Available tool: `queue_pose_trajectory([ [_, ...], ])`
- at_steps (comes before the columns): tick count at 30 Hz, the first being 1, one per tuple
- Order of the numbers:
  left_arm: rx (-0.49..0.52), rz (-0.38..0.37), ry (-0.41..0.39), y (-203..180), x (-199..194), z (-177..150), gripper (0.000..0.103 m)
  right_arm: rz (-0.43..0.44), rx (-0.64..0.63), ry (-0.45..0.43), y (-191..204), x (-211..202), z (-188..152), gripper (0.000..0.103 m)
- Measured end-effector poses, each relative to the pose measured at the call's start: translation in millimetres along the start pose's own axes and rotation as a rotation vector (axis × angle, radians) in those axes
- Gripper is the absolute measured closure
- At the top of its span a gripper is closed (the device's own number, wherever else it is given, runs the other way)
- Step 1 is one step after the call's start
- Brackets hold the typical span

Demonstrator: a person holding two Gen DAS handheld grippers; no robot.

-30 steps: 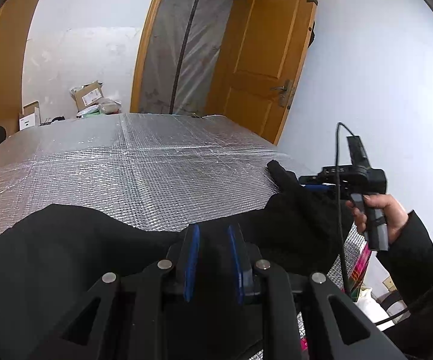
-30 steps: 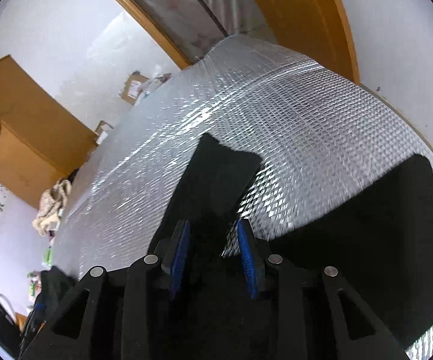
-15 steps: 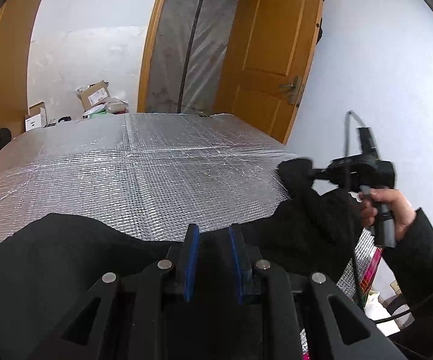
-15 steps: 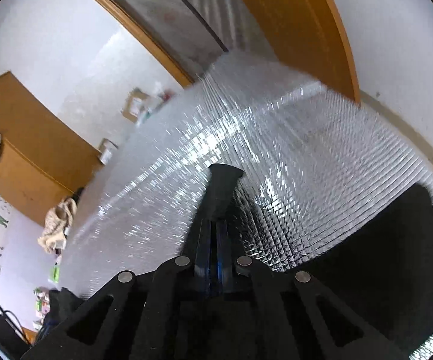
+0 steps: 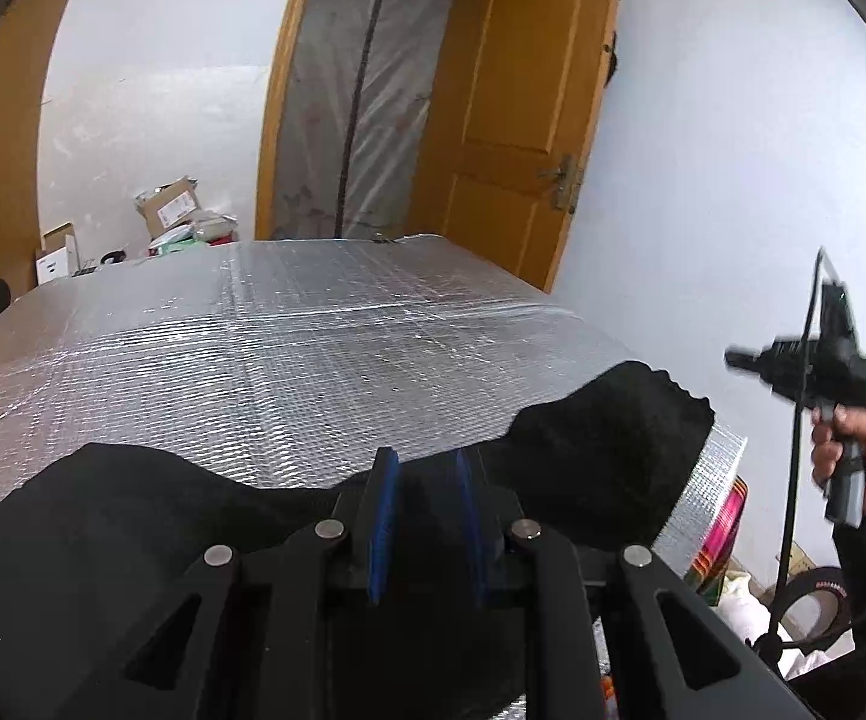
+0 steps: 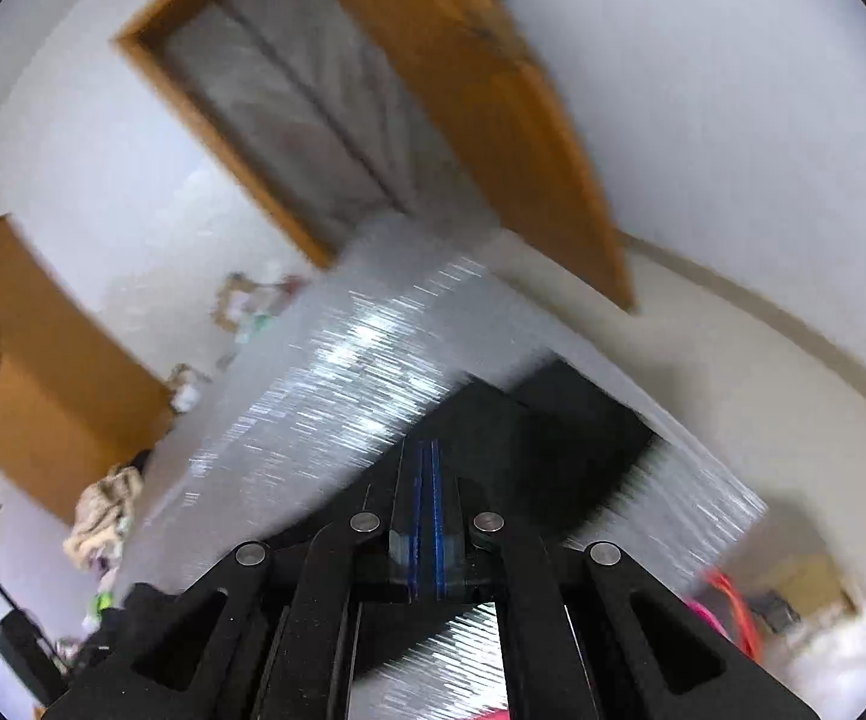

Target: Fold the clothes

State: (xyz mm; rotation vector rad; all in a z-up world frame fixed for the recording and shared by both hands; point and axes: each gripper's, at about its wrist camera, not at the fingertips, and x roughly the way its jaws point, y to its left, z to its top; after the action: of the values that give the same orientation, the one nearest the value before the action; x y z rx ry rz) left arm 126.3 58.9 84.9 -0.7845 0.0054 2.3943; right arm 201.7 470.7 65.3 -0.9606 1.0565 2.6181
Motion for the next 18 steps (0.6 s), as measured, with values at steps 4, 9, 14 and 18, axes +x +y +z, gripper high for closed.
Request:
queue_pose_trajectory([
  [4, 0.022, -0.021, 0.017, -9.3, 5.6, 0.5, 0.082, -0.009, 0.030, 0.011, -20.6, -8.4, -11.7, 0.083],
  [9, 0.030, -0.045, 0.033, -16.8, 14.2, -1.3, 0.082, 0.002, 0.003, 0.046, -16.8, 20.0, -8.8, 0.068],
  [14, 0.025, -0.038, 0.039, -16.6, 17.3, -4.1, 0.082, -0.051, 0.002, 0.090, -16.2, 48.4, -1.7, 0.068],
  [18, 0.006, -0.032, 0.040, -12.6, 20.1, -4.7, 0.082, -0.065, -0.021, 0.090, -9.0, 56.1, 3.5, 0.067],
])
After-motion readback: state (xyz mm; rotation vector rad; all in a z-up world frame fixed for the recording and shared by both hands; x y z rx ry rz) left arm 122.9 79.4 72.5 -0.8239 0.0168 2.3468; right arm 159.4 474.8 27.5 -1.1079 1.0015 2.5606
